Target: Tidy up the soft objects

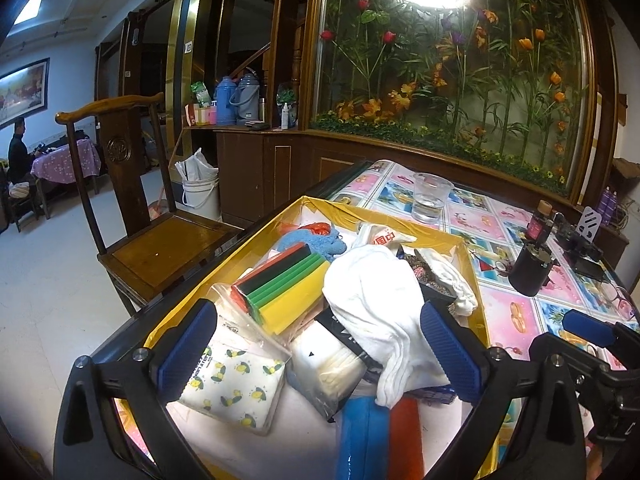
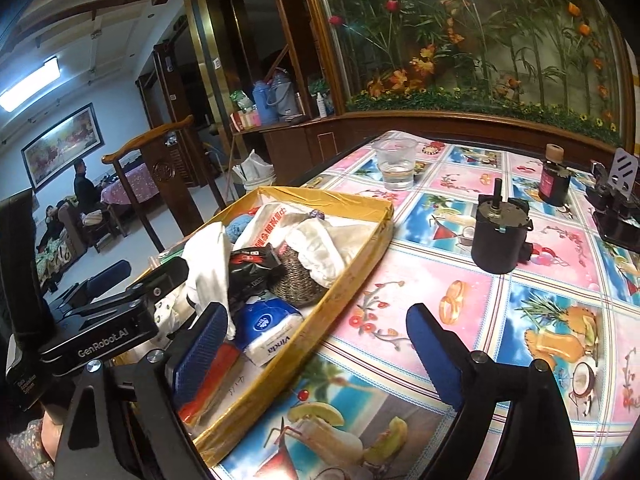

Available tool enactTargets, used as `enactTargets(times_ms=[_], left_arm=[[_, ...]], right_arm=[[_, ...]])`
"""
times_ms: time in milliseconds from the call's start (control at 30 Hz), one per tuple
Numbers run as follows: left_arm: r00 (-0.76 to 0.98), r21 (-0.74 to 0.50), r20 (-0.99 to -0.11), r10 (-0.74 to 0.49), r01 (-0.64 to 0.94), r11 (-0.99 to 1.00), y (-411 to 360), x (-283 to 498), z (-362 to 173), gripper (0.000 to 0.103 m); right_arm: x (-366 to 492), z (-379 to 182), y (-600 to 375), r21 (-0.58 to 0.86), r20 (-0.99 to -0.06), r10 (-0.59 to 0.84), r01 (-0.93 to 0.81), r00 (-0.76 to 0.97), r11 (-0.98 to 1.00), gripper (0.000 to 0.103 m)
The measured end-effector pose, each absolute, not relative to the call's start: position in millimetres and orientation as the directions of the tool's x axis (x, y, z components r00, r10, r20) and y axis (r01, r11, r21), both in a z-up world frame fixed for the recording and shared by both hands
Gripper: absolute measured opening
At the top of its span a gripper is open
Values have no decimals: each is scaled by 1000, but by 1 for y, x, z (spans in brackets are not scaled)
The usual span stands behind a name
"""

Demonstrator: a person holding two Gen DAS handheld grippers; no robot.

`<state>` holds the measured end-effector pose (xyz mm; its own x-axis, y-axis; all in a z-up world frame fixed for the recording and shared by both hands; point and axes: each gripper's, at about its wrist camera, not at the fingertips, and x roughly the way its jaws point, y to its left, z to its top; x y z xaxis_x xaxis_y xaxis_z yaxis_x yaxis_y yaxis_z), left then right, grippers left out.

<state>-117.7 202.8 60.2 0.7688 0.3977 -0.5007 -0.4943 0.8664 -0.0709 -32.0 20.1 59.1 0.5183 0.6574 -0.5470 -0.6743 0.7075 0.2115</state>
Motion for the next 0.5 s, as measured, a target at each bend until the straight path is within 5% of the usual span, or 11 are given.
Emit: enactTargets(times_ms=[500], left_arm=[[683,-3,-553,477,-575,818,202,-127,53,103]], right_arm=[[-33,60,17,180,-546,640,-670,541,720,94]])
